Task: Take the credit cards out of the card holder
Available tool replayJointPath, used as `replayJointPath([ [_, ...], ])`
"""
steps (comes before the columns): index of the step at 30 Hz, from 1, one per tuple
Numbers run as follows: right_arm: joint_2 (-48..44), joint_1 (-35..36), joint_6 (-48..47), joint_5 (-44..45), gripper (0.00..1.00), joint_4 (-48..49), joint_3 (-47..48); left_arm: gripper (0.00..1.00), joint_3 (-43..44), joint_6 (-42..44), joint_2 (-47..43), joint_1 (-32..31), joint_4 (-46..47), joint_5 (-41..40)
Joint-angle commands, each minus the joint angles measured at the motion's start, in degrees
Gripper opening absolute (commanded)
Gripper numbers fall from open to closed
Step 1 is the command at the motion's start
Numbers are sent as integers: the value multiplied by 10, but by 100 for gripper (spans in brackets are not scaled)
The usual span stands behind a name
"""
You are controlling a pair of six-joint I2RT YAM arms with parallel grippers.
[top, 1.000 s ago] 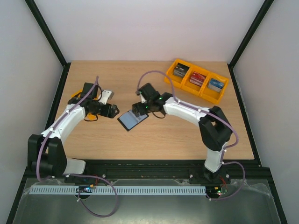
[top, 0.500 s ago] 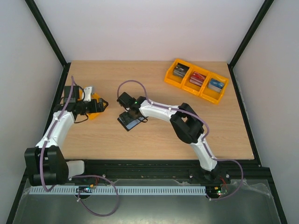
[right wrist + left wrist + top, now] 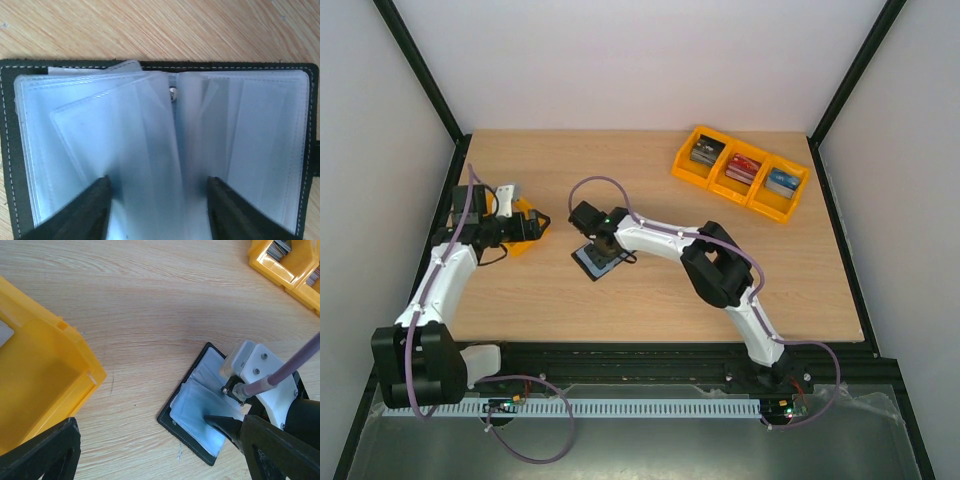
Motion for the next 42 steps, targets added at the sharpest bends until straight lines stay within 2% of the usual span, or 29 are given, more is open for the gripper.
replayJointPath([
  [1, 9, -3, 2, 24, 46, -35, -38, 89, -10, 5, -20, 6, 8, 9],
  [9, -32, -7, 23, -28, 2, -7, -52, 89, -17, 4, -19, 7, 14, 16],
  [14, -85, -32, 51, -114, 2, 42, -80, 89, -36, -2, -24, 7, 23, 42],
  [19, -183, -70, 83, -256, 2, 161, -153, 89, -65, -31, -20, 2, 59, 91],
  [23, -246, -87, 125, -313, 2, 241, -205, 93, -99, -70, -20, 2, 100, 180],
  [25, -268, -91, 140, -319, 2, 269, -222, 99, -118, -91, -28, 2, 128, 216],
  [32, -289, -90, 172, -310, 2, 301, -232, 99, -129, -139, -27, -31, 192, 315],
  [37, -272, -74, 174, -314, 2, 299, -222, 99, -118, -143, -21, -47, 201, 339],
  [42, -260, -46, 146, -323, 2, 280, -193, 99, -114, -141, -15, -47, 196, 308],
])
